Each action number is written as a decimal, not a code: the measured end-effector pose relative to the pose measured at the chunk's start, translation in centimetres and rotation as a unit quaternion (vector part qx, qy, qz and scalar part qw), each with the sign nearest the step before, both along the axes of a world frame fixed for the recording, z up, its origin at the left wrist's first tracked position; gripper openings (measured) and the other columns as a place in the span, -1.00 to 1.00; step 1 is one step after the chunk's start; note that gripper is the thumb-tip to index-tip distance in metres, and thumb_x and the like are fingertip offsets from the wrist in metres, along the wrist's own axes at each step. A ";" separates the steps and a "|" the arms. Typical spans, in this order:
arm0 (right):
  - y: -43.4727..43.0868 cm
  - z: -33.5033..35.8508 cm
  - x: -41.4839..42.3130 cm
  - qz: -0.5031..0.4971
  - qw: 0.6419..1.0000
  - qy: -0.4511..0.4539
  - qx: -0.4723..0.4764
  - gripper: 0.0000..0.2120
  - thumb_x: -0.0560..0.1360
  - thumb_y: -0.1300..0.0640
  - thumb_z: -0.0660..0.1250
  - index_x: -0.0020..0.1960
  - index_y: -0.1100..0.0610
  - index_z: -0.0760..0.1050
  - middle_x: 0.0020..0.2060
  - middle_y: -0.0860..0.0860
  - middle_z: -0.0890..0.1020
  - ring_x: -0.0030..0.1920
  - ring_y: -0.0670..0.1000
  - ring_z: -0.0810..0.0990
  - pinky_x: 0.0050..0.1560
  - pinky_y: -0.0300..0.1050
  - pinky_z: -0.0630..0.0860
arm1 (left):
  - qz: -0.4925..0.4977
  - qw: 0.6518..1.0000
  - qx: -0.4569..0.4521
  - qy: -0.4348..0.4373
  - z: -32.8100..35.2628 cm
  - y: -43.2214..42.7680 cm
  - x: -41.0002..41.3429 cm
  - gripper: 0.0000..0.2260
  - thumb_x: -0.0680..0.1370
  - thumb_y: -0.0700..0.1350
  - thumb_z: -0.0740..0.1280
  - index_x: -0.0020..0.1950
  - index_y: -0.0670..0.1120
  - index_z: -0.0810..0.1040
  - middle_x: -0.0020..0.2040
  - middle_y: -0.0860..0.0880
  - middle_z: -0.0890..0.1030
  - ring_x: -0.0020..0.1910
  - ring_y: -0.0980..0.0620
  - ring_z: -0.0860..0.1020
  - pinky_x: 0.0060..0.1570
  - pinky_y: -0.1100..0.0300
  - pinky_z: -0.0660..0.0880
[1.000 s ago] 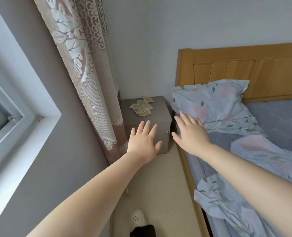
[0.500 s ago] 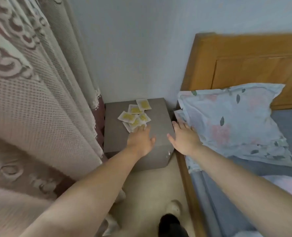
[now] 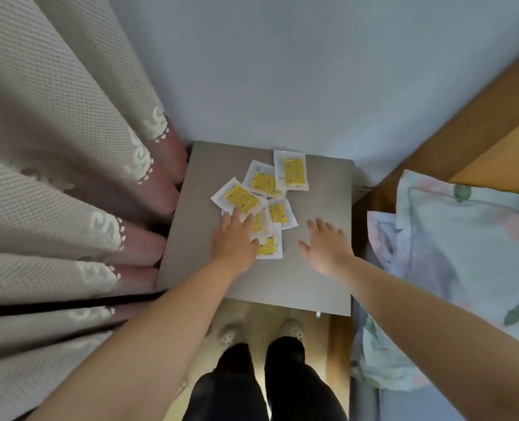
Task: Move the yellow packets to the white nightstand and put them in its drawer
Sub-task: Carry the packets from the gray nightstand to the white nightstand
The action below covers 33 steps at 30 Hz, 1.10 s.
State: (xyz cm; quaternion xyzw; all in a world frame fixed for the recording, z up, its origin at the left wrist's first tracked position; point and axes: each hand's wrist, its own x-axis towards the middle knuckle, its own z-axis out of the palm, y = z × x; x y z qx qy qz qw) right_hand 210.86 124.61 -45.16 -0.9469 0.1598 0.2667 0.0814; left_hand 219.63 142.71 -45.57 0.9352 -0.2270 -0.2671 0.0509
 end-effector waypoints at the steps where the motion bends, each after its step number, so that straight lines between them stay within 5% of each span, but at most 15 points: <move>1: -0.2 -1.2 1.0 0.002 1.000 0.007 0.004 -0.45 0.61 -0.12 0.01 0.48 0.16 0.11 0.44 0.12 0.24 0.41 0.15 0.27 0.39 0.10 0.24 | -0.005 1.000 0.014 -0.003 -1.1 -0.1 1.0 -0.47 0.63 0.05 0.11 0.57 0.03 0.02 0.58 -0.06 -0.10 0.55 -0.12 -0.13 0.47 -0.11 0.05; 5: -1.2 -4.9 5.4 0.022 1.000 -0.007 0.014 -0.45 0.60 -0.10 0.05 0.50 0.16 0.10 0.49 0.13 0.15 0.46 0.14 0.19 0.43 0.10 0.19 | -0.014 0.999 0.026 -0.023 -5.2 -1.0 4.7 -0.47 0.62 0.09 0.10 0.56 0.06 0.04 0.58 -0.04 -0.13 0.54 -0.11 -0.18 0.47 -0.17 -0.03; 13: -4.8 -8.6 17.8 -0.147 0.985 -0.088 0.002 -0.45 0.55 -0.08 0.23 0.38 0.24 0.23 0.33 0.17 0.35 0.33 0.18 0.33 0.23 0.08 0.34 | -0.022 0.995 -0.030 -0.095 -12.7 -2.9 8.1 -0.39 0.54 0.26 -0.06 0.56 0.06 0.10 0.58 -0.08 -0.01 0.56 -0.15 -0.09 0.45 -0.24 -0.05; 18: -5.4 -11.5 22.2 -0.289 0.955 -0.065 -0.016 -0.07 0.32 -0.20 0.48 0.44 0.27 0.15 0.35 0.20 0.33 0.38 0.18 0.29 0.31 0.02 0.31 | 0.014 0.982 -0.095 -0.164 -15.3 -2.8 8.6 -0.40 0.50 0.21 0.06 0.50 0.01 0.29 0.53 -0.11 0.22 0.53 -0.17 0.12 0.43 -0.25 0.07; 22: -5.2 -11.8 22.6 -0.453 0.877 -0.106 0.124 -0.13 0.27 0.07 0.59 0.39 0.21 0.17 0.29 0.08 0.39 0.28 0.08 0.42 0.27 0.02 0.43 | 0.013 0.983 -0.100 -0.154 -15.5 -2.7 8.7 -0.38 0.49 0.21 0.06 0.50 -0.03 0.28 0.54 -0.12 0.20 0.53 -0.16 0.11 0.45 -0.24 0.04; 27: -5.9 -8.4 21.8 -0.397 0.900 -0.096 0.152 -0.70 0.36 0.31 0.48 0.06 0.19 0.54 -0.02 0.11 0.62 -0.06 0.06 0.61 -0.07 -0.09 0.52 | 0.020 0.983 -0.102 -0.150 -15.3 -2.7 8.6 -0.34 0.48 0.22 0.04 0.50 -0.10 0.27 0.53 -0.12 0.23 0.53 -0.15 0.13 0.45 -0.23 0.07; 30: -6.1 -6.1 22.4 -0.345 0.912 -0.043 0.216 -0.71 0.29 0.28 0.54 -0.02 0.15 0.58 -0.08 0.09 0.65 -0.09 0.08 0.63 0.04 -0.06 0.54 | 0.028 0.983 -0.100 -0.150 -15.3 -2.7 8.6 -0.30 0.49 0.22 0.03 0.51 -0.17 0.23 0.52 -0.13 0.23 0.52 -0.14 0.15 0.46 -0.21 0.08; 33: -4.1 -5.9 23.5 -0.194 0.973 0.001 0.121 -0.73 0.35 0.15 0.52 -0.05 0.24 0.54 -0.16 0.13 0.58 0.02 0.13 0.58 -0.07 -0.14 0.44 | 0.030 0.983 -0.101 -0.149 -15.3 -2.7 8.5 -0.29 0.49 0.22 0.03 0.51 -0.19 0.22 0.52 -0.14 0.23 0.52 -0.13 0.15 0.45 -0.21 0.09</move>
